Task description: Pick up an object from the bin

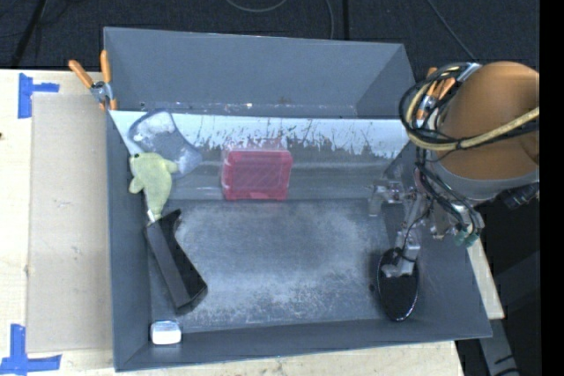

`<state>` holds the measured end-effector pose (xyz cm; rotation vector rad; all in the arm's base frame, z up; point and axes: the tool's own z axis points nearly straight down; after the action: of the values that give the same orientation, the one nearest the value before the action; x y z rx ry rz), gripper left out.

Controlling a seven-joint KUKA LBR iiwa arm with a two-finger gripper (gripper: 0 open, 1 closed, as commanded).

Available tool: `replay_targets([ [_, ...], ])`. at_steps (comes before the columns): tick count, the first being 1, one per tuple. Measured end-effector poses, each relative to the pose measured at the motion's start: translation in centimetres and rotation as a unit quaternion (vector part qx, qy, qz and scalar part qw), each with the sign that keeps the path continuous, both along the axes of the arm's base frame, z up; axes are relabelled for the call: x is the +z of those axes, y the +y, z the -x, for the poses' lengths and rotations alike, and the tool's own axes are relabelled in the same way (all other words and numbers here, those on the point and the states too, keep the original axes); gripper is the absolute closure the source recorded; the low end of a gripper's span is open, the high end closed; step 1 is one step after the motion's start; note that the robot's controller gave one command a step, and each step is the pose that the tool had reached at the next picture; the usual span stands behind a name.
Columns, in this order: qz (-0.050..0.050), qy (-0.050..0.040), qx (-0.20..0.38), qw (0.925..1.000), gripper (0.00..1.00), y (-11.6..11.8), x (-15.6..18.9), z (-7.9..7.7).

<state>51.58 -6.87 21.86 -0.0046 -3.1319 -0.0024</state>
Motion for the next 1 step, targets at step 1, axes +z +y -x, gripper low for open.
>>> replay_targets([
  [1,0.001,-0.004,0.001,1.0,0.0,0.02,0.43,-0.15],
])
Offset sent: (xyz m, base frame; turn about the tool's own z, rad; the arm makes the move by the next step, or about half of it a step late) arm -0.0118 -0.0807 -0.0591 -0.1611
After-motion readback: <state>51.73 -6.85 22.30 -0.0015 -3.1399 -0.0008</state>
